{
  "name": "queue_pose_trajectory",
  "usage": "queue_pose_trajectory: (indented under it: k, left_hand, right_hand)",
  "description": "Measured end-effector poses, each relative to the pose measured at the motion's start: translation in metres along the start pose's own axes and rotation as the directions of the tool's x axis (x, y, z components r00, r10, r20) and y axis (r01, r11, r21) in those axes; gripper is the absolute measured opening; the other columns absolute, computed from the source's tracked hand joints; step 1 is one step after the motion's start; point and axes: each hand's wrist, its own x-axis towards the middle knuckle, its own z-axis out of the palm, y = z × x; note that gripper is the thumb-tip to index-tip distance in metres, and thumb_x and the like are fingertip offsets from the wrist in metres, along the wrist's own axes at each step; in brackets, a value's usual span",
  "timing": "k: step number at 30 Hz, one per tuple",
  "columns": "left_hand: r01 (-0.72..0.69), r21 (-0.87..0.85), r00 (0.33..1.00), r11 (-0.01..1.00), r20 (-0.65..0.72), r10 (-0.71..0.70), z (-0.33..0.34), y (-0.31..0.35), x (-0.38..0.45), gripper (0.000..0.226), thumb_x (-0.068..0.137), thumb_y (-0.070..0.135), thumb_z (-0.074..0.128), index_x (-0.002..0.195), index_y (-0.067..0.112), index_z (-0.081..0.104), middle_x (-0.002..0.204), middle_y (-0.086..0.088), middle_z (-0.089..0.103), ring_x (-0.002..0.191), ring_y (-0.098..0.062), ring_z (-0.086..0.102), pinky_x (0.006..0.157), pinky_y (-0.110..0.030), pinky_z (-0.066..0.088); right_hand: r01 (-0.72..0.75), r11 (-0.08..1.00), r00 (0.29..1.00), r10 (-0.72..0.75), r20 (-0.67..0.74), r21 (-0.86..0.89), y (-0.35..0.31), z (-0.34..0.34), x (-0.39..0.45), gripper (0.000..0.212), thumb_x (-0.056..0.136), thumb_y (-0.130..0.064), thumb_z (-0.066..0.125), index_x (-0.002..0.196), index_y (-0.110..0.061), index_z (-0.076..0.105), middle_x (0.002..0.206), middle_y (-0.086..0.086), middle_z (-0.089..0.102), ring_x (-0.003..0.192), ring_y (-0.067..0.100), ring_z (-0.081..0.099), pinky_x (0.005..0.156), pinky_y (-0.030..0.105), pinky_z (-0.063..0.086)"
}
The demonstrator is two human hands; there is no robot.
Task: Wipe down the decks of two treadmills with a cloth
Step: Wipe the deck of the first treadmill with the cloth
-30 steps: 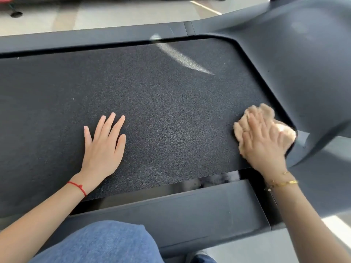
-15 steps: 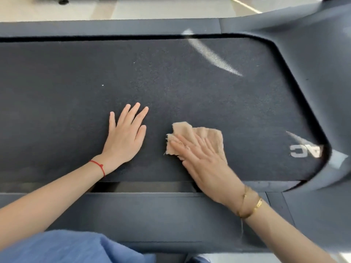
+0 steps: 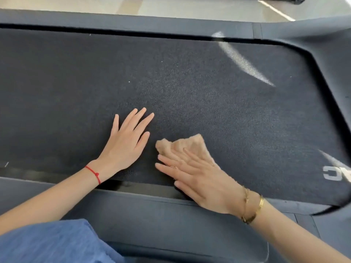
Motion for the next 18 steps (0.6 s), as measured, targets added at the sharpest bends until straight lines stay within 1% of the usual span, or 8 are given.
queue_pose_trajectory:
  k: [3, 5, 8, 11, 13, 15, 16, 18]
  left_hand:
    - [0.013, -0.027, 1.000, 1.000, -0.020, -0.014, 0.000, -0.012, -0.005, 0.053, 0.105, 0.030, 0.032, 0.156, 0.025, 0.022, 0.165, 0.004, 0.014, 0.153, -0.014, 0.006, 0.122, -0.056, 0.004]
    - [0.015, -0.035, 0.999, 0.999, -0.033, -0.016, -0.001, -0.019, -0.008, 0.052, 0.105, 0.030, 0.031, 0.156, 0.025, 0.023, 0.164, 0.004, 0.015, 0.152, -0.014, 0.006, 0.122, -0.055, 0.005]
    - [0.017, -0.053, 0.999, 0.998, -0.045, -0.020, -0.002, -0.027, -0.012, 0.052, 0.104, 0.031, 0.029, 0.156, 0.024, 0.024, 0.164, 0.004, 0.016, 0.152, -0.014, 0.007, 0.122, -0.055, 0.004]
    - [0.011, -0.054, 0.999, 0.998, -0.046, -0.014, -0.003, -0.032, -0.015, 0.053, 0.104, 0.033, 0.028, 0.156, 0.023, 0.025, 0.164, 0.003, 0.017, 0.152, -0.015, 0.007, 0.122, -0.053, 0.004]
    - [0.001, -0.043, 0.999, 0.999, -0.043, -0.003, -0.003, -0.034, -0.015, 0.053, 0.104, 0.034, 0.028, 0.156, 0.023, 0.024, 0.164, 0.003, 0.016, 0.152, -0.015, 0.007, 0.122, -0.053, 0.003]
    - [-0.004, -0.038, 0.999, 0.999, -0.041, 0.002, -0.001, -0.035, -0.015, 0.054, 0.104, 0.035, 0.027, 0.156, 0.024, 0.022, 0.164, 0.003, 0.015, 0.152, -0.015, 0.006, 0.122, -0.054, 0.003]
    - [-0.004, -0.037, 0.999, 0.999, -0.046, 0.002, -0.001, -0.035, -0.014, 0.054, 0.104, 0.035, 0.027, 0.156, 0.024, 0.022, 0.164, 0.003, 0.015, 0.152, -0.015, 0.006, 0.122, -0.054, 0.003]
    - [-0.005, -0.037, 0.998, 0.999, -0.059, 0.003, 0.000, -0.035, -0.014, 0.054, 0.104, 0.035, 0.028, 0.156, 0.024, 0.022, 0.164, 0.002, 0.016, 0.152, -0.016, 0.007, 0.122, -0.055, 0.003]
  right_hand:
    - [-0.039, 0.990, 0.998, 0.033, 0.048, 0.133, -0.010, -0.003, 0.013, 0.050, 0.106, -0.022, 0.032, 0.155, -0.019, 0.020, 0.163, -0.006, 0.012, 0.150, 0.007, -0.002, 0.123, 0.041, 0.000]
    - [-0.042, 0.985, 0.998, 0.032, 0.063, 0.165, -0.012, -0.007, 0.022, 0.051, 0.106, -0.020, 0.033, 0.155, -0.017, 0.019, 0.163, -0.006, 0.011, 0.150, 0.006, -0.002, 0.123, 0.041, -0.001]
    - [-0.014, 0.996, 0.998, 0.009, 0.059, 0.089, -0.021, -0.003, 0.039, 0.054, 0.104, -0.020, 0.036, 0.155, -0.016, 0.018, 0.163, -0.004, 0.011, 0.150, 0.009, -0.003, 0.122, 0.045, 0.001]
    - [0.006, 0.998, 0.998, -0.011, -0.065, -0.064, -0.012, -0.005, 0.049, 0.053, 0.101, -0.018, 0.040, 0.152, -0.015, 0.028, 0.162, -0.001, 0.019, 0.151, 0.018, 0.009, 0.118, 0.053, 0.014]
    - [-0.087, 0.985, 0.988, 0.067, -0.139, -0.148, 0.006, -0.013, 0.044, 0.054, 0.102, -0.022, 0.039, 0.153, -0.018, 0.025, 0.162, -0.004, 0.014, 0.150, 0.024, 0.012, 0.116, 0.054, 0.017]
    - [-0.250, 0.954, 0.963, 0.227, -0.143, -0.166, 0.018, -0.016, 0.034, 0.061, 0.102, -0.035, 0.039, 0.156, -0.029, 0.011, 0.163, -0.011, 0.002, 0.151, 0.020, 0.001, 0.119, 0.053, 0.013]
    - [-0.298, 0.939, 0.950, 0.275, -0.147, -0.170, 0.020, -0.014, 0.031, 0.065, 0.100, -0.041, 0.041, 0.155, -0.032, 0.008, 0.163, -0.012, 0.000, 0.151, 0.017, -0.001, 0.121, 0.052, 0.012]
    - [-0.331, 0.919, 0.940, 0.302, -0.155, -0.214, 0.018, -0.009, 0.031, 0.069, 0.098, -0.048, 0.043, 0.155, -0.032, 0.009, 0.164, -0.011, 0.001, 0.151, 0.018, -0.001, 0.122, 0.050, 0.011]
